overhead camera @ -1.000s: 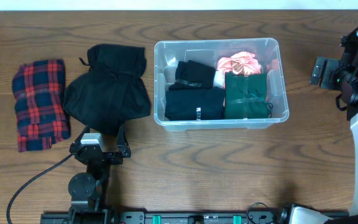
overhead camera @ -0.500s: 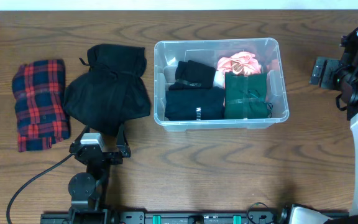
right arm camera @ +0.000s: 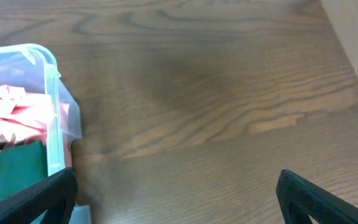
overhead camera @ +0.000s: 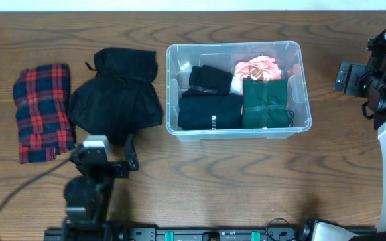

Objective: Pack container
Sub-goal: 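Move the left gripper out to the black garment on the left, then lower the left gripper onto the black garment and grasp it, then lift the black garment and carry it over the bin, then lower the black garment into the bin with the left gripper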

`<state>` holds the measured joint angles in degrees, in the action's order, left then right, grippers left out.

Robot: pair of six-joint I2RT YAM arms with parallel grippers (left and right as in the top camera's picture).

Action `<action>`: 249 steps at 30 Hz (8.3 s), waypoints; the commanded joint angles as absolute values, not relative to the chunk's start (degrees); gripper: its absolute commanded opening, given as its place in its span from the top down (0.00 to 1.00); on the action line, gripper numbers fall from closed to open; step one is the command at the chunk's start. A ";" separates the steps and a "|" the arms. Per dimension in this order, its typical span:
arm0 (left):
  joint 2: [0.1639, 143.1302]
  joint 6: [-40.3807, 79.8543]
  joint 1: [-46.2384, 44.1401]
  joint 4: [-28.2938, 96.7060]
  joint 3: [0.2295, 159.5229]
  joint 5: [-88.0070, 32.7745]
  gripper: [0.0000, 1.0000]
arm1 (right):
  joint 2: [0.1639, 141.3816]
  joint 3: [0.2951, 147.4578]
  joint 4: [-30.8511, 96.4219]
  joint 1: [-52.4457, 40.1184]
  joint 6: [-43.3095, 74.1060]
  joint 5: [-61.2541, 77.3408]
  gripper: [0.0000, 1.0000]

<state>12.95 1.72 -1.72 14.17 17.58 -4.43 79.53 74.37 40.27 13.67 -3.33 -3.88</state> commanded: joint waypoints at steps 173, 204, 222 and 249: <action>86.65 -45.95 -4.82 47.22 107.18 -16.25 0.94 | 78.76 74.78 40.34 13.96 -2.83 -4.27 0.01; 97.69 -59.64 -29.19 49.69 107.11 -18.65 0.94 | 78.76 74.78 40.34 13.96 -2.83 -4.27 0.01; 100.47 -59.44 -32.60 50.52 107.04 -18.68 0.94 | 78.76 74.78 40.34 13.96 -2.81 -4.27 0.01; 104.88 -59.27 -32.75 51.83 106.87 -18.92 0.94 | 78.76 74.78 40.34 13.96 -2.83 -4.27 0.01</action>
